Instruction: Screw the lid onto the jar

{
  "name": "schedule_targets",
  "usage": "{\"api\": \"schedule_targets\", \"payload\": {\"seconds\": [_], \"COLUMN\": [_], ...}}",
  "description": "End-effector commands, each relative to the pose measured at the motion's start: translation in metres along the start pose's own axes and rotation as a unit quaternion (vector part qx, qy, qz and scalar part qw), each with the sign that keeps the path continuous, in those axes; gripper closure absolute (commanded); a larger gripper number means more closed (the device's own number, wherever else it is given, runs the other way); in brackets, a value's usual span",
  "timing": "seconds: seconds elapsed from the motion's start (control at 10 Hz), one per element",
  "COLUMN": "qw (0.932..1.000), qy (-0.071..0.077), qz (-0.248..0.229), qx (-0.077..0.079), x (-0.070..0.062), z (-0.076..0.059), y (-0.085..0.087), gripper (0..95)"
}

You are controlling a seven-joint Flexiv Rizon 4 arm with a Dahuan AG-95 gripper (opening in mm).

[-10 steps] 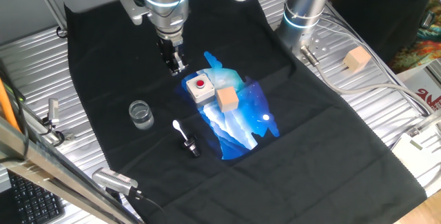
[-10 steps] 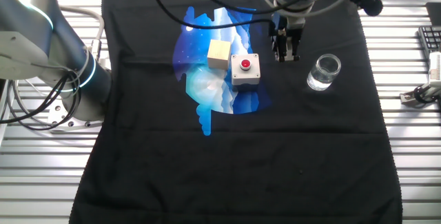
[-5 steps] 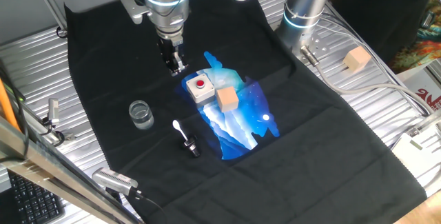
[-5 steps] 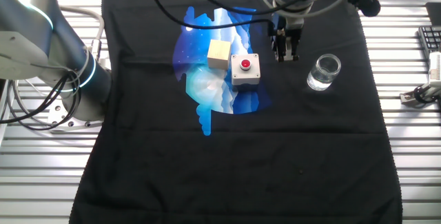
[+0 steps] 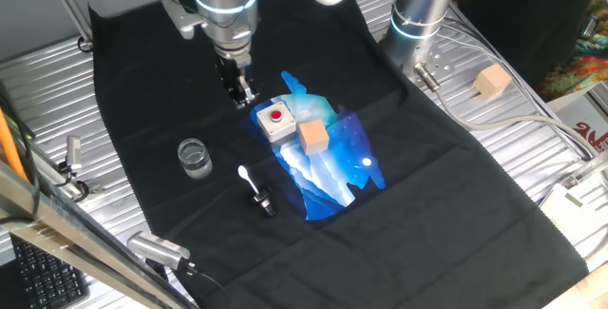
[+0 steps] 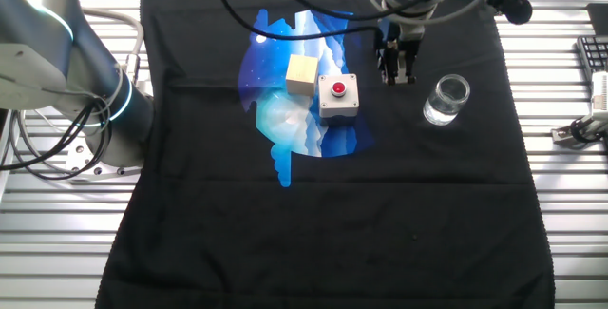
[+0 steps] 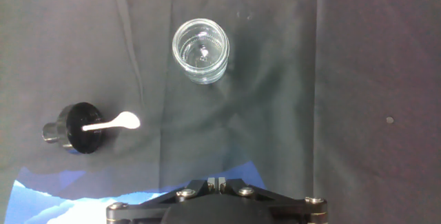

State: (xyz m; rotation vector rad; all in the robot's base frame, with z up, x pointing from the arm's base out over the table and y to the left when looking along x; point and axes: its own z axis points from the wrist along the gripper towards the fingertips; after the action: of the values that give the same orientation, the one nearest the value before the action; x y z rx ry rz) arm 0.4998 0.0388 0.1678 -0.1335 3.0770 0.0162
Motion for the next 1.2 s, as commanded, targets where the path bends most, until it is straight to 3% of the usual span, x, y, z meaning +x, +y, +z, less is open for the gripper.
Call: {"api": "schedule_targets", "payload": {"seconds": [0.1,0.2,0.4,0.5,0.7,0.8,0.9,1.0,1.1,1.2], "qw": [1.0000,0.9999,0.9991,0.9977,0.9901,0.9875,0.9672,0.9611,0.9394,0.9239], "qy": [-0.001,0.000,0.014,0.015,0.020,0.020,0.020,0.018,0.017,0.017], "qz": [0.000,-0.014,-0.039,-0.066,-0.139,-0.156,-0.253,-0.276,-0.342,-0.382], "qx": [-0.004,-0.004,-0.007,-0.007,-0.004,-0.001,0.001,0.001,-0.004,-0.005], "x": [-0.009,-0.017,-0.036,-0.047,-0.065,-0.067,-0.078,-0.081,-0.089,-0.093], "z": [0.018,0.023,0.014,0.009,0.001,0.000,-0.005,-0.006,-0.010,-0.012], "y": [0.038,0.056,0.070,0.079,0.096,0.099,0.111,0.113,0.123,0.128], "gripper": [95.0,95.0,95.0,95.0,95.0,95.0,95.0,95.0,95.0,95.0]}}
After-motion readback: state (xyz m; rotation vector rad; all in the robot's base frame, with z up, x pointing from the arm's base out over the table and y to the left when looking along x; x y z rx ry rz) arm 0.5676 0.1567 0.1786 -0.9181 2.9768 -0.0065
